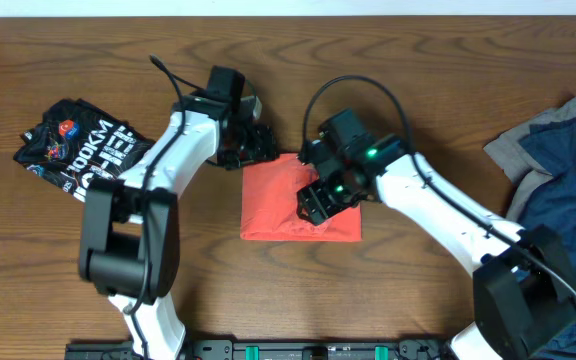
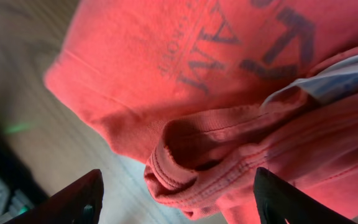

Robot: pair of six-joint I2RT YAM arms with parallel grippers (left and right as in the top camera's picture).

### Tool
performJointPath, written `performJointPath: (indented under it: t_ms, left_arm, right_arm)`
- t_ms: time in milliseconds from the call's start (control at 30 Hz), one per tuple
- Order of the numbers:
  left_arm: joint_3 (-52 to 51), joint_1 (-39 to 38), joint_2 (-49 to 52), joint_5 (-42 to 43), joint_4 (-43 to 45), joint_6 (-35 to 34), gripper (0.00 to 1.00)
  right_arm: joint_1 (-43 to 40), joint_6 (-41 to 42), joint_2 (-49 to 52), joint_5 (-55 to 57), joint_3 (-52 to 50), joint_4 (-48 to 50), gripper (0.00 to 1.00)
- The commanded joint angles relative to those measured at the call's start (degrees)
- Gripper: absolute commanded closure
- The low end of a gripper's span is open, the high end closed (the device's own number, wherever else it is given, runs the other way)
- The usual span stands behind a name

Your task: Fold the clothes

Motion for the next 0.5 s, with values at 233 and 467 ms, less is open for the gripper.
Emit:
performJointPath:
  t_ms: [233, 467]
  left_arm:
    - [-0.55, -1.51, 4.63, -0.48, -2.45, 0.63, 0.38]
    - [-0.55, -1.51, 4.63, -4.26, -8.24, 0.61, 0.37]
  right_arm:
    - [4.11, 9.05, 3.61, 15.04, -1.29, 0.04, 0.81]
    - [2.58, 17.2, 5.62, 25.2, -1.38, -4.83, 0.99]
